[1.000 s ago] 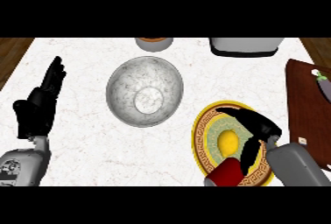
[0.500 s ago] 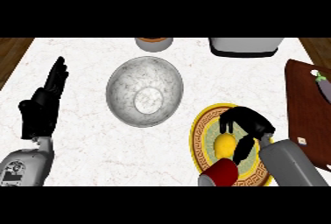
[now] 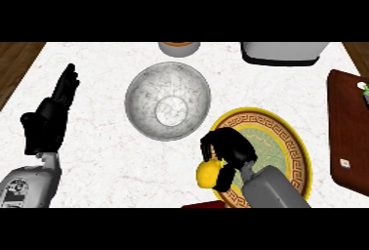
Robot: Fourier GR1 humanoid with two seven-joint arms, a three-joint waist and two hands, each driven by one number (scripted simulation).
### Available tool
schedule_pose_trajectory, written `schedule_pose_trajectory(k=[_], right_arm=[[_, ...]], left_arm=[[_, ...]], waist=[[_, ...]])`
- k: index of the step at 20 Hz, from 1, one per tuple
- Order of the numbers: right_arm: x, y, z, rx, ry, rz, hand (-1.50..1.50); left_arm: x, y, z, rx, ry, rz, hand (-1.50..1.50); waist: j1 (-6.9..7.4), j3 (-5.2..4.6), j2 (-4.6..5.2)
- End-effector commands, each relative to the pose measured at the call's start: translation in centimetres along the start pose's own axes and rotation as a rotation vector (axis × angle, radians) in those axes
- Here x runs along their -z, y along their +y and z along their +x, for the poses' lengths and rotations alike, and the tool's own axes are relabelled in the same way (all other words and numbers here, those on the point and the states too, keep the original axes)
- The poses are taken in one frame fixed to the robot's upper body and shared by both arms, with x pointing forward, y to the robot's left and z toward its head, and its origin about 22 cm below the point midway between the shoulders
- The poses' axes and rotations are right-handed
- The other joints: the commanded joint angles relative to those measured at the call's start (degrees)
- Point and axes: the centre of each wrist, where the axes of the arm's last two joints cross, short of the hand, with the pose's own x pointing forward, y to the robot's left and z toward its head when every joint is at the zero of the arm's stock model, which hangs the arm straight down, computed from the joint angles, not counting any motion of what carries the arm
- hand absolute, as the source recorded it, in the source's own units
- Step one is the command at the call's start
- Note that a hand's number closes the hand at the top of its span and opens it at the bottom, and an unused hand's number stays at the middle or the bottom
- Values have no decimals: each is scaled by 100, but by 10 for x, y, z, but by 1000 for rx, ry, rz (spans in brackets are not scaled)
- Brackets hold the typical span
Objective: Pick the lemon from the plate and place it in the bowl
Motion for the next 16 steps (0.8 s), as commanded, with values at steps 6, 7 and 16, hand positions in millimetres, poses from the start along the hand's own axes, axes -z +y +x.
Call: schedule_pose_trajectory(k=[6,7,16], right_arm=[[2,21,107,-18,-59,-153,150],[-1,18,113,14,-58,-193,150],[-22,1,166,187,-35,-552,150]], left_arm=[[5,-24,11,-12,-38,-95,0],[3,-26,7,-18,-24,-96,0],[10,-27,7,-7,-6,-88,0]], waist=[[564,36,16],[599,35,4],[392,10,-87]])
